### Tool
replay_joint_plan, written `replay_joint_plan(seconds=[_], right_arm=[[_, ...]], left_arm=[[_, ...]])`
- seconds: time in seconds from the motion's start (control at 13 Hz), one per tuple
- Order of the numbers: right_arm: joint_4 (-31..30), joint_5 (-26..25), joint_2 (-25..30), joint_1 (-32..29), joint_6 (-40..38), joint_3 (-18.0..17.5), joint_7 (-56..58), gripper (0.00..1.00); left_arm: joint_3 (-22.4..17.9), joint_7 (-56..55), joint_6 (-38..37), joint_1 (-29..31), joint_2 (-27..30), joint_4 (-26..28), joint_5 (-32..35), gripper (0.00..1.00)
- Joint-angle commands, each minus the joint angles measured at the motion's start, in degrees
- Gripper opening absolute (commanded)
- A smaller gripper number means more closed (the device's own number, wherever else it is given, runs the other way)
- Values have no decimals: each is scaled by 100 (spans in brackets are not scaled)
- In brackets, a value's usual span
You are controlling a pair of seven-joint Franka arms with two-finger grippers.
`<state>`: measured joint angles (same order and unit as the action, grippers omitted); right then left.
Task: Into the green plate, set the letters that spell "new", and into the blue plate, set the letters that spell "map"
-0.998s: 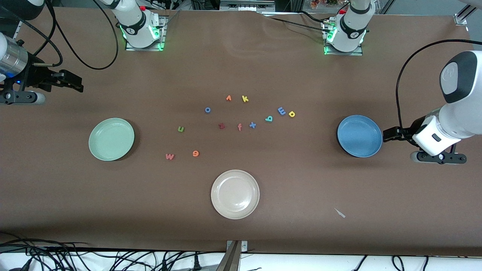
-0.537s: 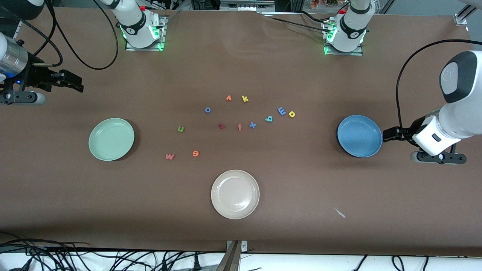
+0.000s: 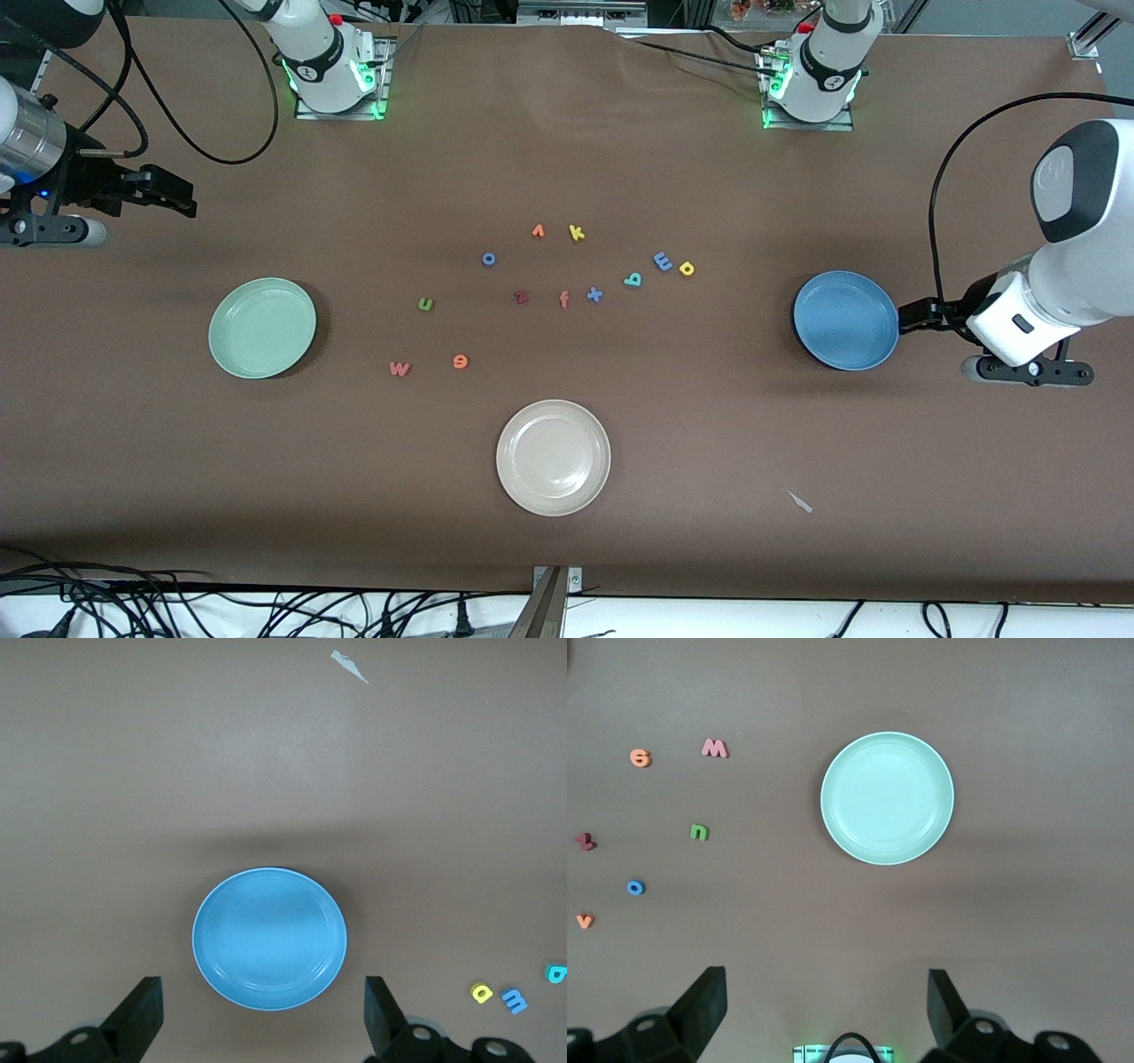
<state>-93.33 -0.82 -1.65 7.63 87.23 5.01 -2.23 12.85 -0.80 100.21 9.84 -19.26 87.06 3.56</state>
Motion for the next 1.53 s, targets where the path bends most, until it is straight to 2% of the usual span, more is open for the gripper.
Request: replay_joint_plan(seconds=[0.0, 0.38, 0.61, 0.77, 1.0, 1.23, 1.46], right_arm=[[-1, 99, -28, 28, 31, 0, 12, 100], [-27, 257, -274, 186, 155, -70, 12, 100], [-36, 284, -669, 493, 303, -97, -76, 100], [-166, 301, -828, 695, 645, -105, -163, 100], [-947, 301, -855, 1064, 1732, -132, -1119, 100], [-1729, 301, -872, 1416, 2901, -141, -1876, 100], [-2564, 301, -968, 1794, 4149, -150, -2657, 100]], left_arm=[[-2, 107, 7, -34, -8, -23, -154, 100], [25, 45, -19, -140, -61, 48, -215, 100], [34, -16, -116, -332, -61, 258, -250, 100], [34, -313, -116, -439, -70, 390, -626, 100], [34, -753, -107, -771, -61, 688, -778, 100], [34, -1175, -55, -1106, -61, 1215, -830, 100], [130, -1509, 295, -1195, -69, 1646, -1111, 100]])
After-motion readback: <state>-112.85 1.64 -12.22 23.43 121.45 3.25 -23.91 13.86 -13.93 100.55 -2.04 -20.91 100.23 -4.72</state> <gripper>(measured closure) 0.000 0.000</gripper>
